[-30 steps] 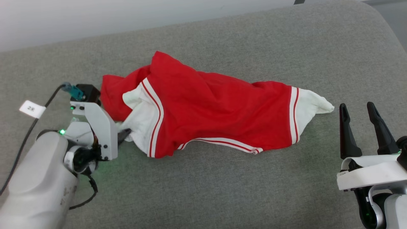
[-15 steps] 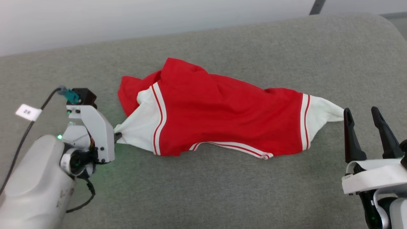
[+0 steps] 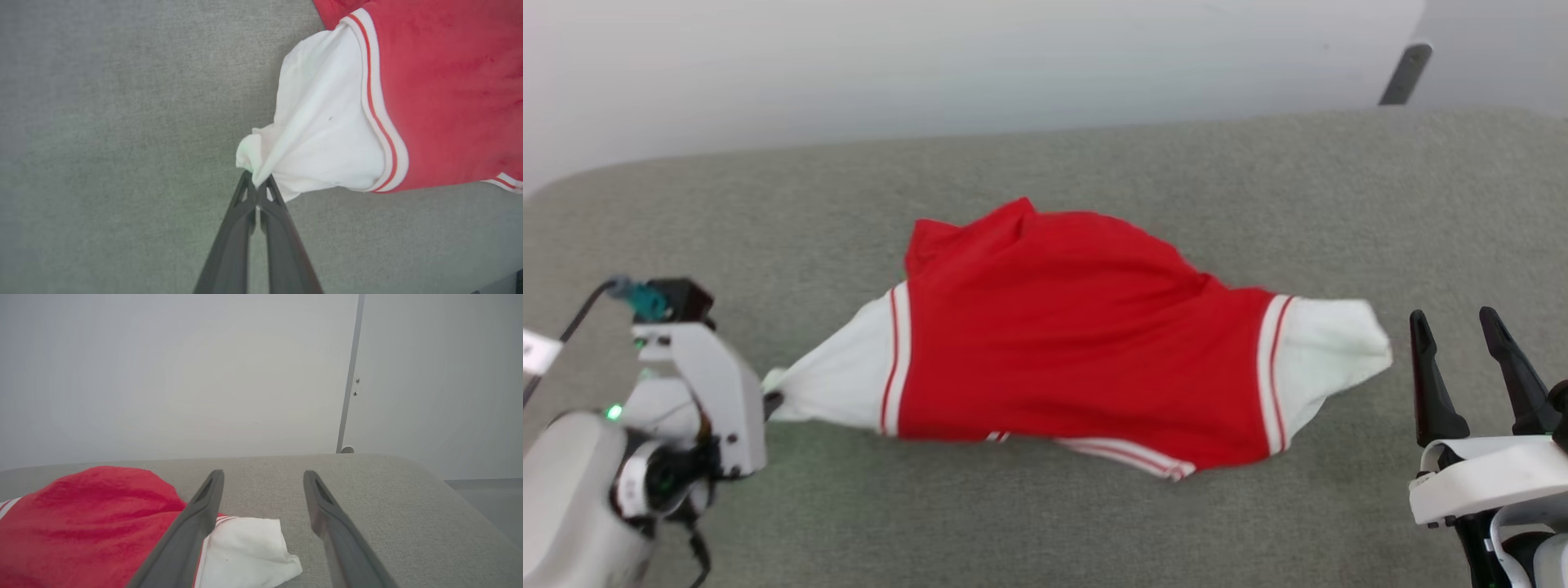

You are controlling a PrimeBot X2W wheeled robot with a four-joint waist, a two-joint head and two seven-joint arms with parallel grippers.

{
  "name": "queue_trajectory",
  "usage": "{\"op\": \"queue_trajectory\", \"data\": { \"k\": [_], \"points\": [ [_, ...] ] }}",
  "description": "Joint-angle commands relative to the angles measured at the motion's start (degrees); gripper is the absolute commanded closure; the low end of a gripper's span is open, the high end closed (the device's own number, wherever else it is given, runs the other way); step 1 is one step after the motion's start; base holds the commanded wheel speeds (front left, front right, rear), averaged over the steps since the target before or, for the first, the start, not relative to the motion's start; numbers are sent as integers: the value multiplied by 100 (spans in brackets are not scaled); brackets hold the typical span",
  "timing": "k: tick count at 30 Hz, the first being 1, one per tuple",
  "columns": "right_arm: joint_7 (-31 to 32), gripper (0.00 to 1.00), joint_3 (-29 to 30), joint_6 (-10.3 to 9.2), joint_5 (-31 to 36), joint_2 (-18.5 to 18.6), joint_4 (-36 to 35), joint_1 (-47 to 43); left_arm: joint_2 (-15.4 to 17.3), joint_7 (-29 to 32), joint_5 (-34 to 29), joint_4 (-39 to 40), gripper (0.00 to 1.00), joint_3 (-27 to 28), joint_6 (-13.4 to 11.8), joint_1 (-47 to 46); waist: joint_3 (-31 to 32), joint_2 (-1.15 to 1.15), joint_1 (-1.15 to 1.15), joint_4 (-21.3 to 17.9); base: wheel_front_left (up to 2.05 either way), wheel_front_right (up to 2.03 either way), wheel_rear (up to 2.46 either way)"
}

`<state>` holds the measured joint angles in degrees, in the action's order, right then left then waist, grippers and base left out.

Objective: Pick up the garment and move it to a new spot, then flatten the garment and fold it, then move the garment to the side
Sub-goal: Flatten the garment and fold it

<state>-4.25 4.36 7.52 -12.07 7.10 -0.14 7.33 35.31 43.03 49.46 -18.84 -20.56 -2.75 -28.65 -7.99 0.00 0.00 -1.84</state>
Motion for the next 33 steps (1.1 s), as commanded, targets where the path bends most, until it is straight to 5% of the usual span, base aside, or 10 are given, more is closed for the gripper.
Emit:
{"op": "queue_trajectory", "data": {
  "k": [1,12,22,25,26,28,30,33],
  "points": [
    [23,0,5,-6,-12,19,-32,-105,99,35,15,135,100,55,-117,188,139,0,0,139,0,0,0],
    [117,0,-21,-6,-56,48,-128,-172,734,384,67,1244,100,369,-906,1148,148,0,0,154,0,0,0],
    [135,0,-96,-6,-43,-4,-150,-58,515,-21,24,934,100,292,-789,1370,-30,0,0,26,0,0,0],
    [113,0,-108,-6,-55,-9,-119,-25,355,-183,31,619,90,222,-655,1295,-72,0,0,-7,0,0,0],
    [110,0,-116,-6,-50,-16,-118,-25,316,-246,23,523,68,207,-610,1257,-82,0,0,-19,0,0,0],
    [109,0,-113,-6,-47,-26,-119,-25,235,-371,44,321,44,214,-520,1194,-101,0,0,-38,0,0,0],
    [100,0,-111,-6,-48,-29,-110,-25,187,-458,32,162,5,189,-440,1144,-112,0,0,-50,0,0,0],
    [97,0,-96,-6,-45,-26,-112,-41,162,-520,89,14,0,222,-367,1073,-116,0,0,-51,0,0,0]
  ]
}}
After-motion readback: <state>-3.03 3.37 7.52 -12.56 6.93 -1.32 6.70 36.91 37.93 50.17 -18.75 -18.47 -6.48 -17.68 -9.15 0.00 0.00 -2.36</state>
